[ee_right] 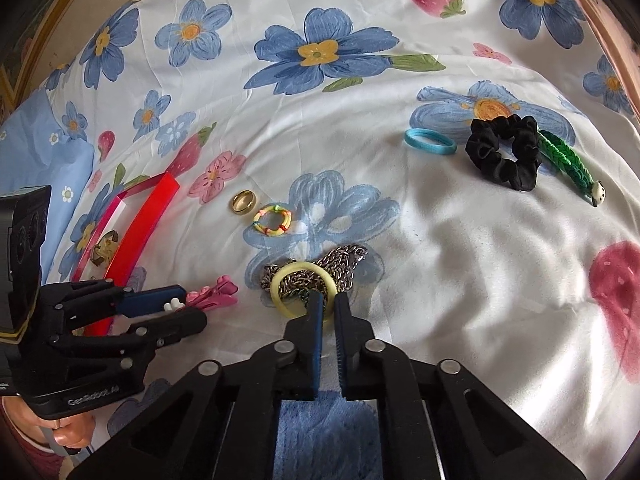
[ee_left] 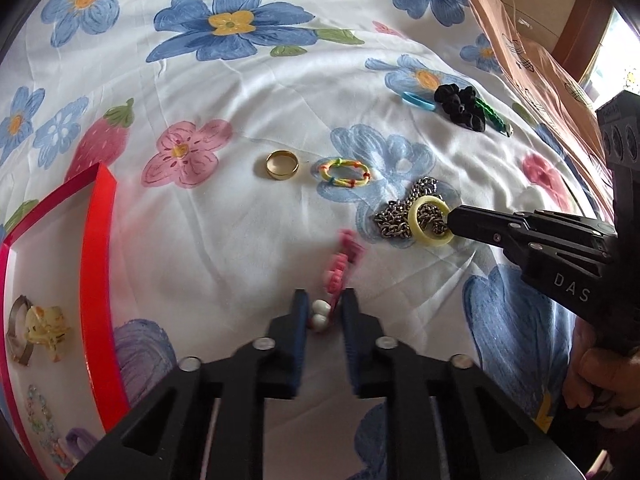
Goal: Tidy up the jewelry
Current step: 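Grasp the pink hair clip with left gripper while right grasps yellow hair tie, then carry the pink hair clip and yellow hair tie over the red box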
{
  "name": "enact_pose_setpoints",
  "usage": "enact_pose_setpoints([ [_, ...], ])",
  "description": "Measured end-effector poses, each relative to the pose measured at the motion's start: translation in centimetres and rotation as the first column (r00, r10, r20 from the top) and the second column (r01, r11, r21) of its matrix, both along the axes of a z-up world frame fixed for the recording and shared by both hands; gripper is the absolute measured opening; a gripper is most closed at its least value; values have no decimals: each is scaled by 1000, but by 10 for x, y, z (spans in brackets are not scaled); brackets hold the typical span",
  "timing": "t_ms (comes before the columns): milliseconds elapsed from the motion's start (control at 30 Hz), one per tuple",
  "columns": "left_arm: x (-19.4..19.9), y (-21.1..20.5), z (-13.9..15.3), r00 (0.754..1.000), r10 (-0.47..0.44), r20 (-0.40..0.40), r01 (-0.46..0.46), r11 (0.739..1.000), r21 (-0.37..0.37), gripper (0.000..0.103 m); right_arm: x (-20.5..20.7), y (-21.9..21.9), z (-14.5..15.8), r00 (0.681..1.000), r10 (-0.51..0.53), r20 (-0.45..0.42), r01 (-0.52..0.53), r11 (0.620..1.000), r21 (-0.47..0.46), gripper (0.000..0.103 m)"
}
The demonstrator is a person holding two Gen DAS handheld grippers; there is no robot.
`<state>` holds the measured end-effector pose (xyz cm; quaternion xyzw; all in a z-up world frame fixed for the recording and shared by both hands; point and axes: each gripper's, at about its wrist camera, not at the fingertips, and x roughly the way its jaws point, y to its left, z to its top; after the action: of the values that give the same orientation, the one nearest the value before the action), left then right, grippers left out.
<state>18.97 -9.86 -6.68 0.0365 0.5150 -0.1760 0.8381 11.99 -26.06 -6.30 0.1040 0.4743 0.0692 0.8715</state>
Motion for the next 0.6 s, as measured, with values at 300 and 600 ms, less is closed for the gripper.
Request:
enact_pose_setpoints([
  [300, -21, 23, 17, 999, 44, 20, -42, 997, -65, 9, -11, 3, 20, 998, -1, 57, 0, 1000, 20, 0],
  [600, -57, 67, 43, 989, 135, 53, -129, 985, -117, 9, -18, 29, 37, 995, 50, 90, -55, 997, 57, 0],
])
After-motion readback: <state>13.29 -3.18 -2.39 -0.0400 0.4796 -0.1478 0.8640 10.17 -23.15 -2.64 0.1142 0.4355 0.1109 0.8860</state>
